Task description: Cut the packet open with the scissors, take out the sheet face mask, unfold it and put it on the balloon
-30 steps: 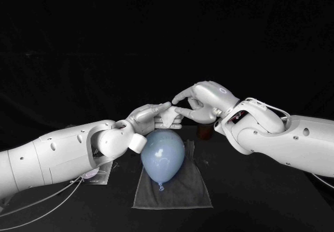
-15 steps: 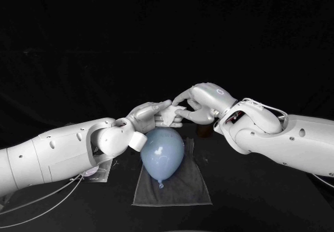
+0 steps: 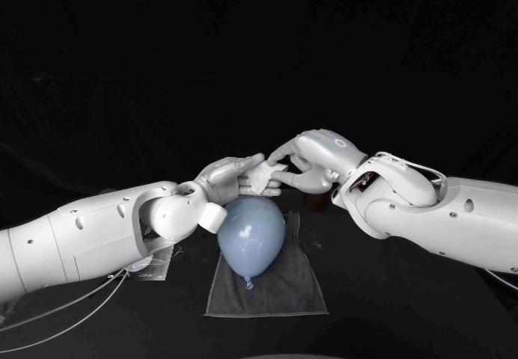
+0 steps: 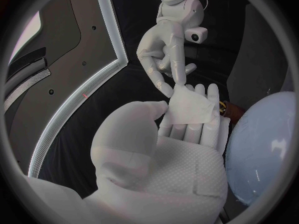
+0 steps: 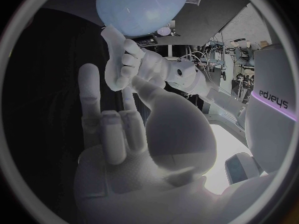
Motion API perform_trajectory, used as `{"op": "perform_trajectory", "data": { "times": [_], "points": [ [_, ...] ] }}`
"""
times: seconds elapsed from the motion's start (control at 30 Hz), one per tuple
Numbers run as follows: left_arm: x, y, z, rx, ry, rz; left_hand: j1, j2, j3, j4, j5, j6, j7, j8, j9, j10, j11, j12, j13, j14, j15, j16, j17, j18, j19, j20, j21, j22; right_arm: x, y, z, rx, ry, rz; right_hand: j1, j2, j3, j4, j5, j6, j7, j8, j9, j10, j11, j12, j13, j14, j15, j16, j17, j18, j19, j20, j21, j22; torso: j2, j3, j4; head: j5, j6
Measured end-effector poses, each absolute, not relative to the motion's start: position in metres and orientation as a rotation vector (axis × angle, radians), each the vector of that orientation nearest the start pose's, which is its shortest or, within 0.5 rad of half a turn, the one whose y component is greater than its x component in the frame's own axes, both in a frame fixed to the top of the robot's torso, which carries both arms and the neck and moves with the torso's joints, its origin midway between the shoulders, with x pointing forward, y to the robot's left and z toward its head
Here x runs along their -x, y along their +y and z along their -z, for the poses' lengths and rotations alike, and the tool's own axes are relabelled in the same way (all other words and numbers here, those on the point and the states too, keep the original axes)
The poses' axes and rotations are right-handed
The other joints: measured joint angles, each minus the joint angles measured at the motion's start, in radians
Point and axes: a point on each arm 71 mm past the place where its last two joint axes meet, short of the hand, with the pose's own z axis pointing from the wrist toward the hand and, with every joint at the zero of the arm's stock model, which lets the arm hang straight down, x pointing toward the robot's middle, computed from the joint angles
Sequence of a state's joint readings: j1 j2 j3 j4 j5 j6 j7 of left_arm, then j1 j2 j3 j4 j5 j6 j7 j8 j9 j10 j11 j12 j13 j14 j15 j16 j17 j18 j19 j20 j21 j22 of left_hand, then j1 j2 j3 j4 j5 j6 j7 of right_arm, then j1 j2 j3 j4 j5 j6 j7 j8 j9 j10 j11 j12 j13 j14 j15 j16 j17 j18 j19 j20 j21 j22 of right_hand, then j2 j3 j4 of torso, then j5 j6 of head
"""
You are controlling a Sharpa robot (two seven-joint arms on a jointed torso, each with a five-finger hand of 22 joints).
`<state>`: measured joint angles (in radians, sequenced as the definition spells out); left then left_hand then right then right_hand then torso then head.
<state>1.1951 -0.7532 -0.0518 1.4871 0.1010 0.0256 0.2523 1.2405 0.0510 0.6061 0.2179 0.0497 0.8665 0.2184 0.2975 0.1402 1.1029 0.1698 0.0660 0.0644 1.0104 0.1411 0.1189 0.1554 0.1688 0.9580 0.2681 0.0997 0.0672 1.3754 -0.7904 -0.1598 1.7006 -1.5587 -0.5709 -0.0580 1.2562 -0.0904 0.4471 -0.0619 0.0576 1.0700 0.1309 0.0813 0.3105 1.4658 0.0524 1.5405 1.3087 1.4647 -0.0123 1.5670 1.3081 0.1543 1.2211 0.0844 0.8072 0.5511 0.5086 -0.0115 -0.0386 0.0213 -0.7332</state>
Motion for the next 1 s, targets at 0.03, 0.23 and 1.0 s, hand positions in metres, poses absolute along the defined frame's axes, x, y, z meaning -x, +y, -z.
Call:
{"op": "perform_trajectory", "data": {
  "times": [0.03, 0.23, 1.0],
  "points": [
    [-0.4811, 0.1551, 0.1928, 1.181, 1.724, 1.867, -0.001, 0.001, 0.000, 0.000, 0.000, 0.000, 0.000, 0.000, 0.000, 0.000, 0.000, 0.000, 0.000, 0.000, 0.000, 0.000, 0.000, 0.000, 0.000, 0.000, 0.000, 0.000, -0.4490, -0.1243, 0.1140, 0.378, 1.291, -0.842, 0.000, 0.000, 0.002, 0.001, 0.000, 0.005, -0.002, 0.002, 0.001, 0.000, 0.000, 0.002, 0.000, 0.000, 0.000, 0.000, 0.000, 0.000, 0.000, 0.000, 0.001, 0.002, 0.000, 0.0000, 0.0000, 0.000, 0.000],
    [-0.4811, 0.1555, 0.1931, 1.182, 1.724, 1.863, -0.004, 0.004, 0.001, -0.001, 0.000, 0.004, 0.003, -0.001, 0.000, 0.000, 0.000, 0.000, 0.000, 0.003, -0.003, 0.000, 0.000, 0.000, 0.000, 0.000, 0.000, 0.000, -0.4487, -0.1247, 0.1142, 0.379, 1.289, -0.841, 0.026, 0.026, 0.021, -0.010, -0.005, 0.037, -0.013, 0.024, 0.010, 0.001, -0.010, 0.006, 0.000, 0.000, -0.004, 0.000, -0.001, -0.001, 0.000, -0.008, 0.016, 0.019, 0.000, 0.0000, 0.0001, 0.000, 0.002],
    [-0.4840, 0.1597, 0.1927, 1.185, 1.711, 1.854, -0.004, 0.004, 0.004, -0.004, 0.000, 0.004, 0.003, 0.004, 0.003, 0.003, -0.004, 0.000, 0.000, 0.003, -0.003, 0.000, 0.000, 0.010, 0.000, 0.000, 0.000, 0.000, -0.4455, -0.1338, 0.1169, 0.401, 1.287, -0.819, 0.068, 0.043, 0.054, -0.060, -0.006, 0.090, -0.036, 0.124, 0.090, -0.001, -0.033, 0.018, -0.001, 0.002, -0.027, 0.000, 0.000, -0.006, -0.009, -0.031, 0.053, 0.069, 0.000, -0.0005, -0.0004, 0.002, 0.000]
  ]
}}
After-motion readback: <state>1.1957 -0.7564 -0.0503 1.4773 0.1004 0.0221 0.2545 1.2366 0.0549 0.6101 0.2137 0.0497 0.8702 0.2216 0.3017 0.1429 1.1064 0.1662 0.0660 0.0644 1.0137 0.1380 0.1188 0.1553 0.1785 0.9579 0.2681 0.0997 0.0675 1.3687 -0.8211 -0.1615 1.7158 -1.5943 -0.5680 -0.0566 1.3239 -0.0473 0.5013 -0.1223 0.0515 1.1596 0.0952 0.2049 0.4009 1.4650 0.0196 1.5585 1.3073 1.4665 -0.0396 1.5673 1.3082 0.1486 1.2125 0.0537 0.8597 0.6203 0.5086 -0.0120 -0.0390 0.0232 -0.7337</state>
